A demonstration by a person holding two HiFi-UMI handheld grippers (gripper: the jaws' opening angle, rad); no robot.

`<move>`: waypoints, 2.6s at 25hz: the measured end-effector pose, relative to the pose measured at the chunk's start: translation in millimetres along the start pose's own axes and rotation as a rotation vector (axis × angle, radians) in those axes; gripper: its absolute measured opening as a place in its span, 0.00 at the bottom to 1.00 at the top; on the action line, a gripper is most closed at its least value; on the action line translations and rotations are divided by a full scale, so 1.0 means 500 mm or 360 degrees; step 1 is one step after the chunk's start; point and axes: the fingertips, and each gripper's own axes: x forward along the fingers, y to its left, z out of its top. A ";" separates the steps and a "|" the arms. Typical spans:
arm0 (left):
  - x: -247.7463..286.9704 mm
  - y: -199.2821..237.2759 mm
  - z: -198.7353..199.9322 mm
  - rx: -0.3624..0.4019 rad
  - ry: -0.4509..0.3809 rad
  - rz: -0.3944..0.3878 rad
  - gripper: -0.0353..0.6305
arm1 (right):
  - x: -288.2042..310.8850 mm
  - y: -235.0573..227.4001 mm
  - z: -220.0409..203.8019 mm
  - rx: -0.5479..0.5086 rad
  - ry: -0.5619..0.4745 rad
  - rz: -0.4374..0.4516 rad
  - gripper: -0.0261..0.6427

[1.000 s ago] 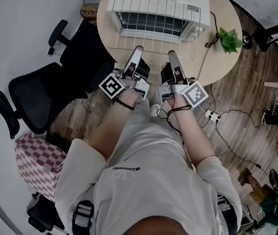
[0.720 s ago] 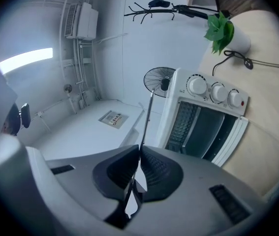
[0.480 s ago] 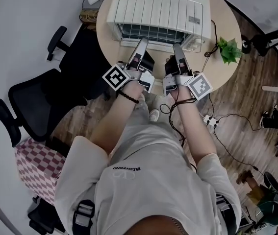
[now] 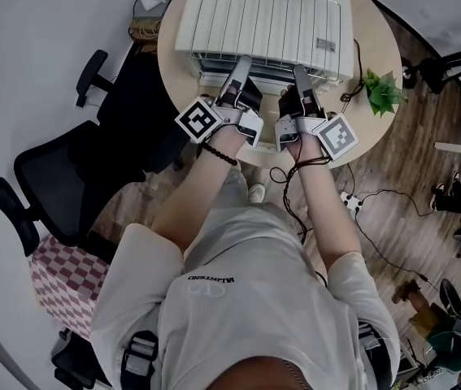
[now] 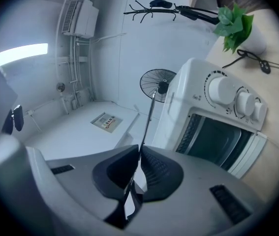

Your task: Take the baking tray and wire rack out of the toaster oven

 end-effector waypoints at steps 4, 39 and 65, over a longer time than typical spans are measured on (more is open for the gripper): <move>0.025 0.011 0.012 -0.0007 -0.0002 0.0021 0.06 | 0.026 -0.011 0.010 0.0000 -0.0004 -0.0024 0.07; 0.040 0.048 -0.017 0.0185 0.0455 0.0483 0.32 | 0.041 -0.058 0.007 0.0034 -0.0006 -0.0221 0.12; -0.149 0.262 0.000 0.0118 0.0204 0.0471 0.42 | -0.080 -0.239 -0.105 0.0120 0.0092 -0.0350 0.31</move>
